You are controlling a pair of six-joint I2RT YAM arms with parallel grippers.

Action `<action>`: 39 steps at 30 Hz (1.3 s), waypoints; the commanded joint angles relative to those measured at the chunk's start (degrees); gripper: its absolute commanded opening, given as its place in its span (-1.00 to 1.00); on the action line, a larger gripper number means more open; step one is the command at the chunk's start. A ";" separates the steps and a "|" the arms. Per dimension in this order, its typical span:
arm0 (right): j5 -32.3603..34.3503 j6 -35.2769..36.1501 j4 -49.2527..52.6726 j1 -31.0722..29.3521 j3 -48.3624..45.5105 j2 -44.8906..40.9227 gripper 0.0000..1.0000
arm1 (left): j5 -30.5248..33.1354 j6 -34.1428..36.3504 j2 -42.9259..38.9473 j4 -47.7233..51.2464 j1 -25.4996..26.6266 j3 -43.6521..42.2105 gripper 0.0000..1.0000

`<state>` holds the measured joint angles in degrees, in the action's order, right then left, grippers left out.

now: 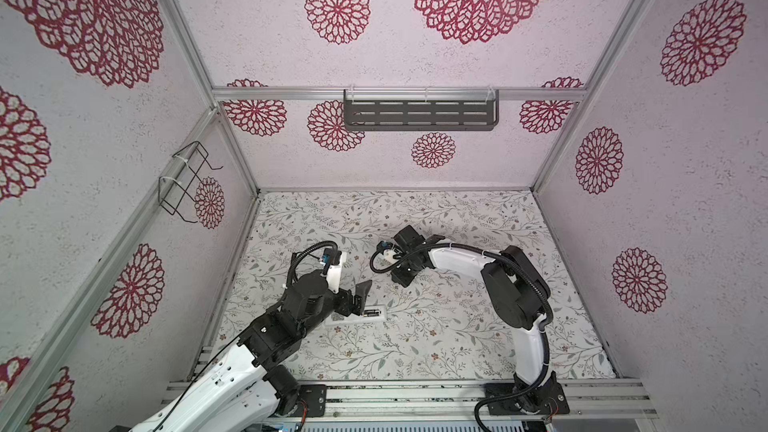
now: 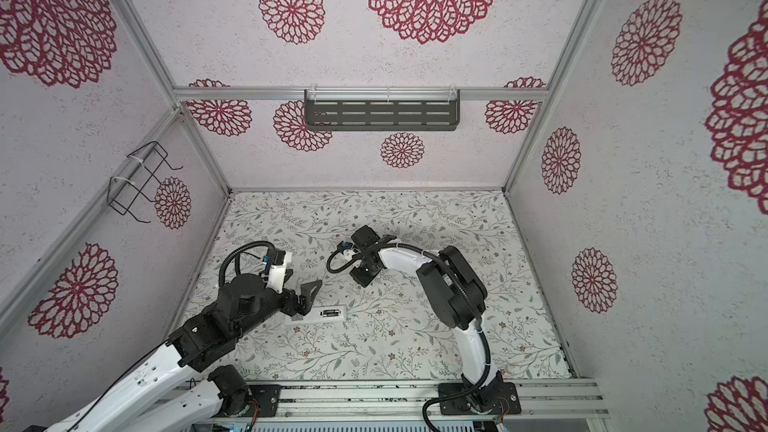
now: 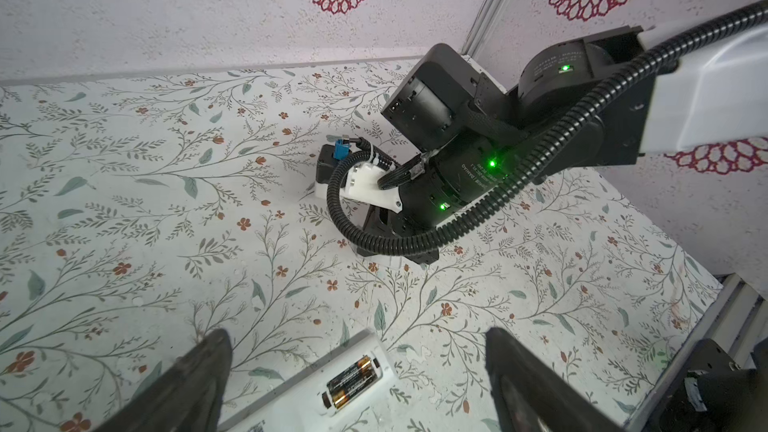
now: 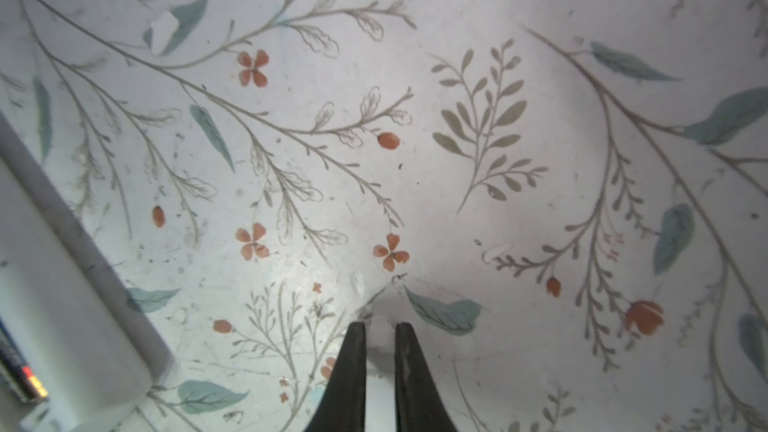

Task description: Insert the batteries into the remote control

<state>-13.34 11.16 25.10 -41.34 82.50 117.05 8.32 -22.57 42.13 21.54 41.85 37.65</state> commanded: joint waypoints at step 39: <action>-55.58 -51.73 -69.98 5.22 -31.20 -43.16 -0.81 | -40.67 -10.36 14.14 -56.84 -0.89 -6.37 0.22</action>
<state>-68.20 -40.58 -40.51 -35.75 50.96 75.57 -31.27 -30.79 55.83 -30.92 41.28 30.09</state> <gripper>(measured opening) 0.117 0.634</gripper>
